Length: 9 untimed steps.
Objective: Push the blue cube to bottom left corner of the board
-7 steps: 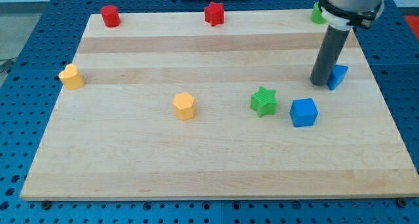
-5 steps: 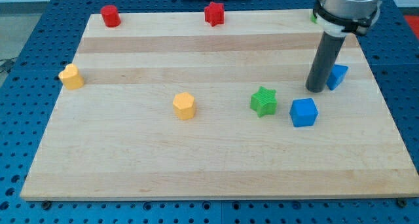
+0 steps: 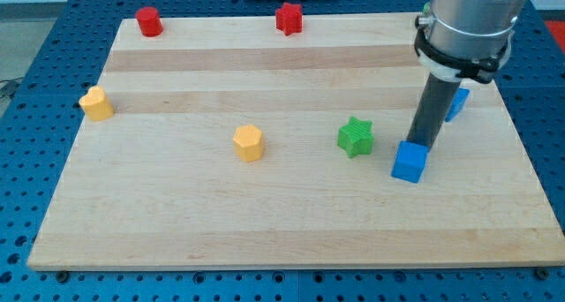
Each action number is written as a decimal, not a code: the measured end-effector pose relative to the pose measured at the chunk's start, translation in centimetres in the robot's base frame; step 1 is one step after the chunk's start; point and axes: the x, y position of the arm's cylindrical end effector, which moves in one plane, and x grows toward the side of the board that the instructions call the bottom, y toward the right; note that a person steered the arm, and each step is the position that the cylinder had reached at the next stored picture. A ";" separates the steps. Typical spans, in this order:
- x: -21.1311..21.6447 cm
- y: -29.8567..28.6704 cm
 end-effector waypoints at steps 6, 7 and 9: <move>8.8 -3.4; 7.4 -5.6; 8.2 -9.2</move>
